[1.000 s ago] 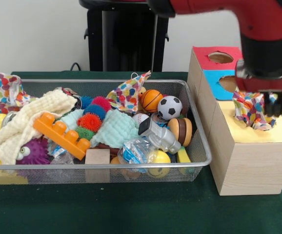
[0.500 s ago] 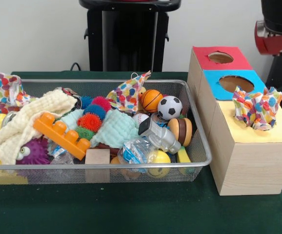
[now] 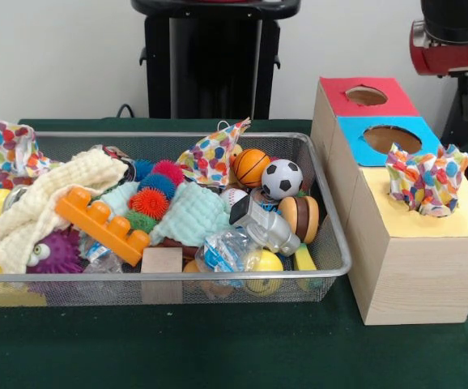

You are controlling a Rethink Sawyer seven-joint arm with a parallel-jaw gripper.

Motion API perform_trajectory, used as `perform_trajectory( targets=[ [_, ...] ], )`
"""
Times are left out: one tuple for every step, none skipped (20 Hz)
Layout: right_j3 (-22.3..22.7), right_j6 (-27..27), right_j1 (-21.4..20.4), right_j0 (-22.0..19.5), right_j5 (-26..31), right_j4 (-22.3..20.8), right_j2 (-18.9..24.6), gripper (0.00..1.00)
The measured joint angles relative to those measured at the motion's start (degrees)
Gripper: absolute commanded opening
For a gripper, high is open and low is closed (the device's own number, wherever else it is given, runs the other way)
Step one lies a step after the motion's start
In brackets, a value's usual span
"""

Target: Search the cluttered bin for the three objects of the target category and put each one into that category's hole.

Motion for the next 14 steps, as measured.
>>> perform_trajectory(
  targets=[
    [0.83,0.00,-0.15,0.00,-0.23,-0.05,0.01,0.00],
    [1.18,0.00,-0.20,0.00,-0.30,-0.04,0.02,0.00],
    [1.92,0.00,-0.25,0.01,-0.38,-0.06,0.03,0.00],
    [2.26,0.00,-0.25,0.00,-0.45,-0.06,0.05,0.00],
    [2.62,0.00,-0.24,0.01,-0.55,-0.07,0.07,0.00],
    [2.82,0.00,-0.24,0.00,-0.64,-0.07,0.09,0.00],
    [3.12,0.00,-0.24,0.00,-0.83,-0.09,0.09,0.00],
    [3.28,0.00,-0.24,0.00,-0.96,-0.11,0.10,0.00],
    [3.48,0.00,-0.23,0.00,-1.15,-0.21,0.10,0.00],
    [3.63,0.00,-0.20,0.01,-1.35,-0.26,0.11,0.00],
    [3.83,0.00,-0.13,0.02,-1.72,-0.34,0.12,0.00],
    [3.92,0.00,-0.04,0.04,-2.02,-0.46,0.11,0.00],
    [4.02,0.00,0.07,0.05,-2.38,-0.61,0.12,0.00],
    [4.09,0.00,0.25,0.08,-2.85,-0.91,0.12,0.00]
  ],
)
